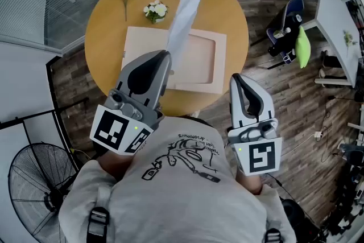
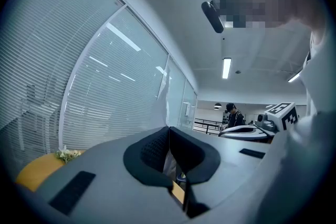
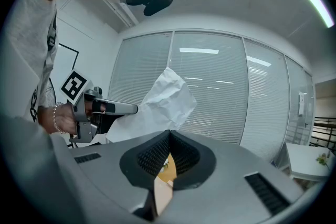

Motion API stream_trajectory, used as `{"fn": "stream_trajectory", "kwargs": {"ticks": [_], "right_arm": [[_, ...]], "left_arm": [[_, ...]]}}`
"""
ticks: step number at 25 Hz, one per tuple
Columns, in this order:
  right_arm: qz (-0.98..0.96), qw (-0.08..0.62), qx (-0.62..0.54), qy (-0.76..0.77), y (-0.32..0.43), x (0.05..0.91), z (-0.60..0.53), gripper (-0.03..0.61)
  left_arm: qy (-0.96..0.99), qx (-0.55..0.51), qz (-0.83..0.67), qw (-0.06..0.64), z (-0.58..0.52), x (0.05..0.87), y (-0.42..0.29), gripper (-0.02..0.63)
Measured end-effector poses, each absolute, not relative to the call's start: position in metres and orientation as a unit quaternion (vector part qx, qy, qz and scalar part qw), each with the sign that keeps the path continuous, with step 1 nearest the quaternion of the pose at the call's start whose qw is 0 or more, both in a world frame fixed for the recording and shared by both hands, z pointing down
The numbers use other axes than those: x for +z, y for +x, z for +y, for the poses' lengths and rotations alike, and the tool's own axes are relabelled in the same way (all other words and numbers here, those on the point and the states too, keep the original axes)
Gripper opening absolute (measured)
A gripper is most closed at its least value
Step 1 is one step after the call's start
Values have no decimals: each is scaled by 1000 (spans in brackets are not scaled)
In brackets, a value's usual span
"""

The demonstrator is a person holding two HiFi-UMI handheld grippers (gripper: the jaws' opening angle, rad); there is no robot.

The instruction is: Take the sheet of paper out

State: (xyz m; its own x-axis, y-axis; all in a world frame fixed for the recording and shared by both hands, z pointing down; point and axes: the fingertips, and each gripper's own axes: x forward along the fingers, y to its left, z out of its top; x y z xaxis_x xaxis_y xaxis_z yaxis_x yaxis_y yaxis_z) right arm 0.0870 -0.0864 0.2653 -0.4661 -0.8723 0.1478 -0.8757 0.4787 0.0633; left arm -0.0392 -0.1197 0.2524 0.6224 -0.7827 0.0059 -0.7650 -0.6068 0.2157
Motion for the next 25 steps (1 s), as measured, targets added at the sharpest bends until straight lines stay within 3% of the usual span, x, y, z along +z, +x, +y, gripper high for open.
{"fn": "stream_trajectory", "kwargs": {"ticks": [25], "right_arm": [[-855,84,13,512,89,265,-89,6]], "left_arm": [[895,-44,-430,106,-122,253,-38,21]]}}
